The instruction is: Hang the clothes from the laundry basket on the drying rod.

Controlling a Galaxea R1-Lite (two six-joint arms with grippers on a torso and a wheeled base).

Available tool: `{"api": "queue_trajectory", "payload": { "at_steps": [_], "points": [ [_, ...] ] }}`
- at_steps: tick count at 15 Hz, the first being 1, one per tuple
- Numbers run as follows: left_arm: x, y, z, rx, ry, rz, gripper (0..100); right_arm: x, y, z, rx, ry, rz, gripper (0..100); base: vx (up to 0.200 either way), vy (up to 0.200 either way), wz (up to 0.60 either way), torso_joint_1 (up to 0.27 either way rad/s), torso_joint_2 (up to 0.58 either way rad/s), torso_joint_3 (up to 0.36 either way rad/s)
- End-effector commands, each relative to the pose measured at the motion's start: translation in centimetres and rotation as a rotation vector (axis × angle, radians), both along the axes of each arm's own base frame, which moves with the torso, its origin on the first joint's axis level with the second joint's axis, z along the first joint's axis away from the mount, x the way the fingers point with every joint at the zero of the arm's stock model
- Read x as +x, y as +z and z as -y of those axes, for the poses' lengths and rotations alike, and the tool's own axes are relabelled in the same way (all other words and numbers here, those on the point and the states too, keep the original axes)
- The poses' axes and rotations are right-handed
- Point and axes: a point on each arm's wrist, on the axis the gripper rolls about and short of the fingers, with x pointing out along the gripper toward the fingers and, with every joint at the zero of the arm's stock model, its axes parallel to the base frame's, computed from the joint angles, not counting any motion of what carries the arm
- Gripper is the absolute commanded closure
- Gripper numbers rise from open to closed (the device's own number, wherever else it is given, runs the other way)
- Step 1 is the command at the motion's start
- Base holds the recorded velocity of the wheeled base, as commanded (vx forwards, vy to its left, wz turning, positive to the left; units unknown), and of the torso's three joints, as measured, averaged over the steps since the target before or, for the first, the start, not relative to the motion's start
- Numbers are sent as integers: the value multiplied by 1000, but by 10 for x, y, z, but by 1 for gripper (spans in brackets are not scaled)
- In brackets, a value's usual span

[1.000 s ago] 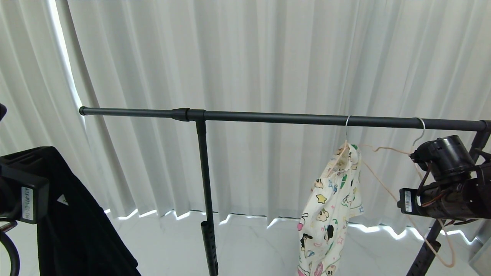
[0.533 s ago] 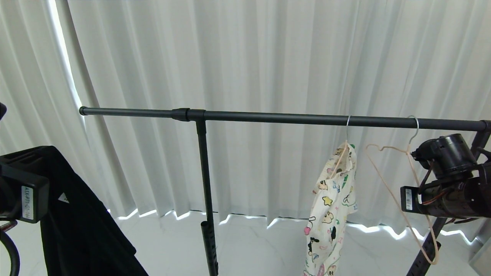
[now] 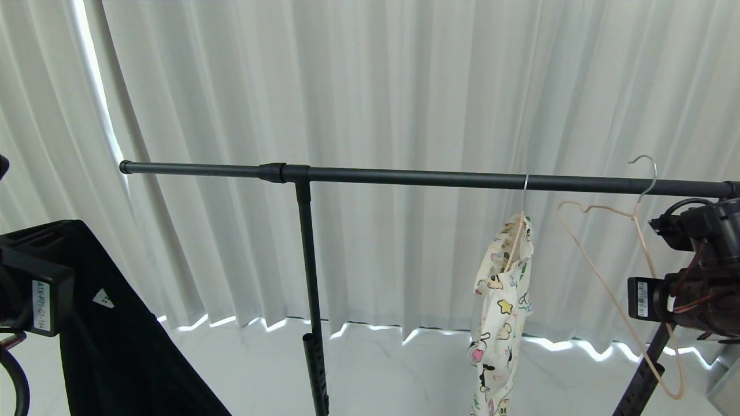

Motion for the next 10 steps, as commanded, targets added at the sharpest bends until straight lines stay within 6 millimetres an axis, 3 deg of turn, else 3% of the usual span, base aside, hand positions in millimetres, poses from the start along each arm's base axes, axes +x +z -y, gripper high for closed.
{"api": "queue_trajectory", "payload": {
  "at_steps": [1,4,7,10],
  "points": [
    [-1,1,0,-1,0,5,100,-28,5,8,-18,43,47,100,0,0,0,0,0,0],
    [-1,5,-1,-9,0,18,100,-63,0,18,-64,124,67,100,0,0,0,0,0,0],
    [-1,7,-1,-1,-1,22,100,-89,-4,26,-119,179,95,100,-200,0,0,1,-1,4],
    [-1,9,-1,-1,-2,28,100,-99,-4,28,-148,206,114,100,-200,0,0,-1,2,4]
  ]
}}
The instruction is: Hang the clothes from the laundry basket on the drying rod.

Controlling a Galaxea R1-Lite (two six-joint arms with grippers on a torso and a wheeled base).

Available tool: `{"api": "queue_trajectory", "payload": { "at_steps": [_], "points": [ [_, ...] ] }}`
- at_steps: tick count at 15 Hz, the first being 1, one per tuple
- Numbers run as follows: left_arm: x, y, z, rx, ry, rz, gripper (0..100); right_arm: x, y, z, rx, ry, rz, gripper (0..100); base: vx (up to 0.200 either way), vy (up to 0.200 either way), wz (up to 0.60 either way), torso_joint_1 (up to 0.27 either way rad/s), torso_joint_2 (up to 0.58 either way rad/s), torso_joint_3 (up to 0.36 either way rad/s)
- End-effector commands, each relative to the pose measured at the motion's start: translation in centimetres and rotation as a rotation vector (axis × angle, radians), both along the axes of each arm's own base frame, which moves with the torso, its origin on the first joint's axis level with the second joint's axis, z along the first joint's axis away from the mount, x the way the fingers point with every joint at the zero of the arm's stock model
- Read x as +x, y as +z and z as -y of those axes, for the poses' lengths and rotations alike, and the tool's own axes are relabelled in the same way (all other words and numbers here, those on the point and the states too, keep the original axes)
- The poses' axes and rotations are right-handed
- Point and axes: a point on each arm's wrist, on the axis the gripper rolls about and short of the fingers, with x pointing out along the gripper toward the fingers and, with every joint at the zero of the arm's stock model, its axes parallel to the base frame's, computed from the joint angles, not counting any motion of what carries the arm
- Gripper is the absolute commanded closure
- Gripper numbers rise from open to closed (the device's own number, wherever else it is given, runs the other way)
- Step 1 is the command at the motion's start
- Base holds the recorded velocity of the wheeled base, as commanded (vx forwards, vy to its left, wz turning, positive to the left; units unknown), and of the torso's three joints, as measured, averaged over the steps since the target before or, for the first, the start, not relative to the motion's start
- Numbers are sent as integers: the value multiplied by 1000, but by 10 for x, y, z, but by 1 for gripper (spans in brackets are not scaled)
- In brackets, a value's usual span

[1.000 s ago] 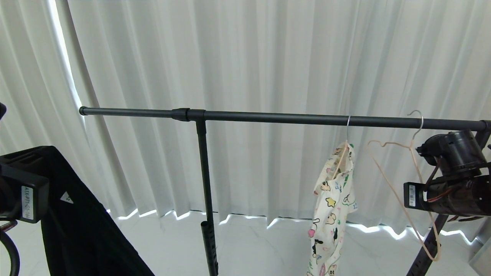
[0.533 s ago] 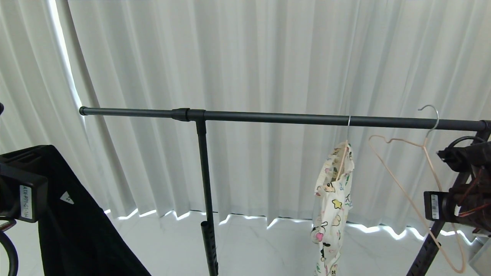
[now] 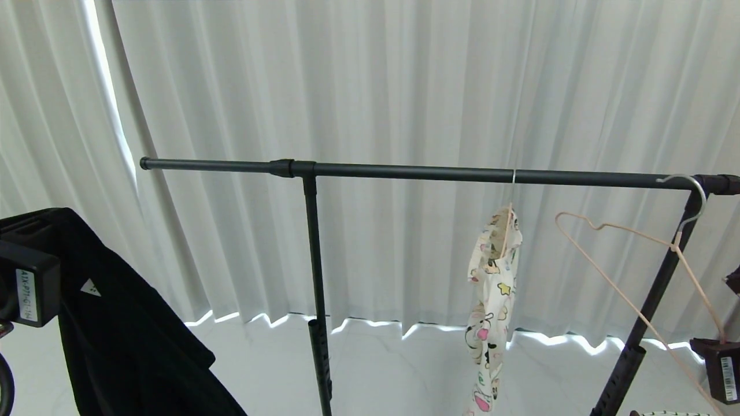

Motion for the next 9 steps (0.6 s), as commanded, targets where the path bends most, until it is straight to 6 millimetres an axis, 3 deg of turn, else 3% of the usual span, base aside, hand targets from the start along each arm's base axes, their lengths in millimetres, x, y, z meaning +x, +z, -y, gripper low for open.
{"api": "queue_trajectory", "payload": {
  "at_steps": [1,4,9],
  "points": [
    [0,1,0,-2,0,2,100,-11,2,3,1,10,39,100,-200,0,0,-12,2,12],
    [0,2,0,-4,-2,5,100,-18,7,3,-7,90,68,100,-200,0,0,1,1,1],
    [1,-3,10,12,-72,-20,100,-40,17,-6,0,491,151,100,-200,0,0,0,-1,2]
  ]
}}
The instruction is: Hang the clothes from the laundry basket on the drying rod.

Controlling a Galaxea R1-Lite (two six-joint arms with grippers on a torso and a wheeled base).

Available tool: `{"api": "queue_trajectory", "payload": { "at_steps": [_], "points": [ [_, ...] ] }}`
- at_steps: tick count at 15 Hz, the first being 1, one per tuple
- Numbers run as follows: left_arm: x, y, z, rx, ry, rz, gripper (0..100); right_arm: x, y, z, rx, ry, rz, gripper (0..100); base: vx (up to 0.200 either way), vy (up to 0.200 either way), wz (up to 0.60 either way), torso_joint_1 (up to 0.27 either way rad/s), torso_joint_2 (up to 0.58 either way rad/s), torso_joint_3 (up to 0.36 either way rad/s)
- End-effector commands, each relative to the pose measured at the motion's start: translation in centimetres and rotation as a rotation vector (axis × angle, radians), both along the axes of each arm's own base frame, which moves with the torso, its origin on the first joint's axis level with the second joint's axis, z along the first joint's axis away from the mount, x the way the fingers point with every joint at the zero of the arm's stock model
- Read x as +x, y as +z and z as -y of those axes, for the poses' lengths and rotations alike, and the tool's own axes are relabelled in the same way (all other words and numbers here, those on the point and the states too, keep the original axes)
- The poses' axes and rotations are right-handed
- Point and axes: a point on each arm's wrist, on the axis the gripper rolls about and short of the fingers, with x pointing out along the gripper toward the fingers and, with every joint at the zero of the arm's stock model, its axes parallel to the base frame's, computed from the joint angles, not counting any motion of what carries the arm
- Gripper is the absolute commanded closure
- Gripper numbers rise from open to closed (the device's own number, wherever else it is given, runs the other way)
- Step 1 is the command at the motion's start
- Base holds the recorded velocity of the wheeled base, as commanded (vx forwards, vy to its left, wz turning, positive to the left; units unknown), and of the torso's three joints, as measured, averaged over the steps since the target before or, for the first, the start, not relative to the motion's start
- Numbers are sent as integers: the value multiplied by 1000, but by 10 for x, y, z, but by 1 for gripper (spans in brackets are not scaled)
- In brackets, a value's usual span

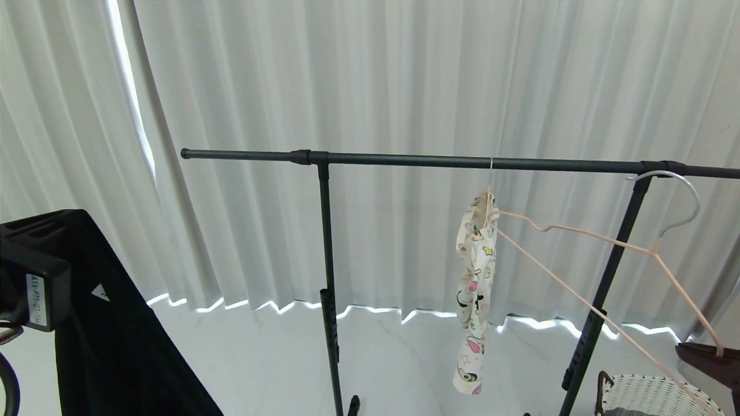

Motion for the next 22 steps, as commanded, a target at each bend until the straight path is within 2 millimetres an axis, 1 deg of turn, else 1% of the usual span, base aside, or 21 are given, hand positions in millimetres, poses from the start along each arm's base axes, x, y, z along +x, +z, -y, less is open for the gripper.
{"api": "queue_trajectory", "payload": {
  "at_steps": [1,2,3,5,6,8,9,10,11,12,13,14,15,16,17,19,22],
  "points": [
    [1,-6,8,16,-53,-25,100,-11,5,-6,48,163,28,100,0,0,0,0,0,0],
    [2,-12,14,33,-85,-48,100,-12,5,-10,59,224,16,100,0,0,0,0,0,0],
    [3,-15,17,43,-102,-62,100,-12,4,-12,62,248,5,100,0,0,0,0,0,0],
    [9,-24,44,84,-208,-115,100,-13,2,-24,122,400,-63,100,0,0,0,0,0,0],
    [16,-27,53,90,-206,-140,100,-16,2,-29,153,467,-91,100,0,0,0,0,0,0],
    [39,-33,70,62,-156,-195,100,-25,2,-37,189,557,-134,100,0,0,0,0,0,0],
    [58,-38,75,59,-99,-225,100,-29,2,-40,211,595,-159,100,0,0,0,0,0,0],
    [68,-42,77,64,-74,-242,100,-30,3,-41,224,604,-172,100,0,0,0,0,0,0],
    [82,-50,81,75,-39,-277,100,-33,3,-43,244,622,-193,100,0,0,0,0,0,0],
    [90,-58,83,74,-19,-303,100,-35,3,-44,249,645,-201,100,0,0,0,0,0,0],
    [92,-62,85,61,-13,-314,100,-36,3,-45,249,658,-206,100,0,0,0,0,0,0],
    [97,-71,94,2,0,-340,100,-38,2,-47,252,681,-223,100,0,0,0,0,0,0],
    [96,-73,104,-68,-9,-342,100,-39,1,-50,253,691,-247,100,0,0,0,0,0,0],
    [96,-75,109,-101,-9,-346,100,-39,0,-53,255,694,-267,100,0,0,0,0,0,0],
    [96,-74,114,-134,-28,-350,100,-37,-2,-55,251,687,-287,100,0,0,0,0,0,0],
    [95,-63,122,-214,-82,-341,100,-36,-12,-57,232,666,-331,100,0,0,0,0,0,0],
    [95,-56,123,-232,-92,-324,100,-32,-13,-59,256,622,-350,100,0,0,0,0,0,0]
  ]
}}
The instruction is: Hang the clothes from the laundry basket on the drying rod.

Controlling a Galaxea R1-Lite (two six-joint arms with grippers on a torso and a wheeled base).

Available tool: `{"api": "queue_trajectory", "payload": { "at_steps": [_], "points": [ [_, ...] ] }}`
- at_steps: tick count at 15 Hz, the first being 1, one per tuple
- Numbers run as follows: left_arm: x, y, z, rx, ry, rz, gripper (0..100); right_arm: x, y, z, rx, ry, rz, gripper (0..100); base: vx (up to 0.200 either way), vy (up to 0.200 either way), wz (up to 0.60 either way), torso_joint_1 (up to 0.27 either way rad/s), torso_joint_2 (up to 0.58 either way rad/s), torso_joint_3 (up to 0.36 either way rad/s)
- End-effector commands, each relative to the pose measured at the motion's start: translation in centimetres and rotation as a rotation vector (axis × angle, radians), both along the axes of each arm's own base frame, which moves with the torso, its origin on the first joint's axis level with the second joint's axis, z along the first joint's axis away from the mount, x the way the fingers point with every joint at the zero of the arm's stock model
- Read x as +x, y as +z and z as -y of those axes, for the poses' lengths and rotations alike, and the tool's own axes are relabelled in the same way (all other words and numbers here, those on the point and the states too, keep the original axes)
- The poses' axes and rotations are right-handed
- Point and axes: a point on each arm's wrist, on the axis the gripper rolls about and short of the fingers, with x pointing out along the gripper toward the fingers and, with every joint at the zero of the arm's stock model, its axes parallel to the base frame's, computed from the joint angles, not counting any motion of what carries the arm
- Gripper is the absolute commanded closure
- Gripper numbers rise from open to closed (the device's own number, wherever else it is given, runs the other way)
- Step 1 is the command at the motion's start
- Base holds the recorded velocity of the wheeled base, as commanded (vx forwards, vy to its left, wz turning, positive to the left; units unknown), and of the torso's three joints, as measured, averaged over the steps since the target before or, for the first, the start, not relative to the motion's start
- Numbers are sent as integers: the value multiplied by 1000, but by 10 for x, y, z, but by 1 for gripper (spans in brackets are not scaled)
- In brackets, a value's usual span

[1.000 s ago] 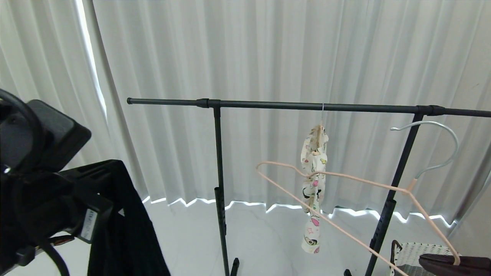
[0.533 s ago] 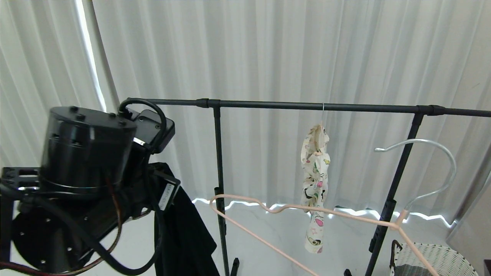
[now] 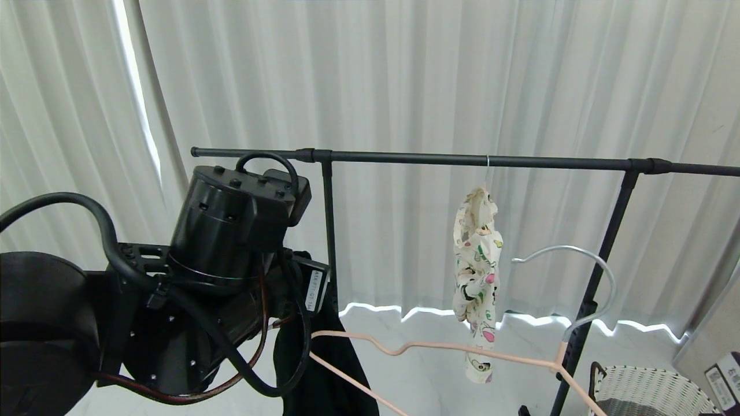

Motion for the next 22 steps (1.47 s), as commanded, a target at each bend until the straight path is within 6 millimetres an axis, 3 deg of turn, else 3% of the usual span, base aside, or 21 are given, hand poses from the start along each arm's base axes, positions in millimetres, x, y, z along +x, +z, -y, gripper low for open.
{"api": "queue_trajectory", "payload": {
  "at_steps": [1,5,11,18,22],
  "points": [
    [0,2,1,-5,-1,4,100,5,-3,0,-17,-37,-13,100,0,0,0,0,0,0],
    [-6,4,5,-11,-30,11,100,13,-1,-1,-1,-86,-1,100,0,0,0,0,0,0],
    [-5,9,9,-23,-38,25,100,27,0,-21,28,-77,21,100,0,0,0,0,0,0],
    [3,7,4,-18,4,24,100,19,3,-22,49,-25,30,100,0,0,0,0,0,0],
    [4,8,2,-18,15,28,100,25,5,-25,50,-48,34,100,0,0,0,0,0,0]
  ]
}}
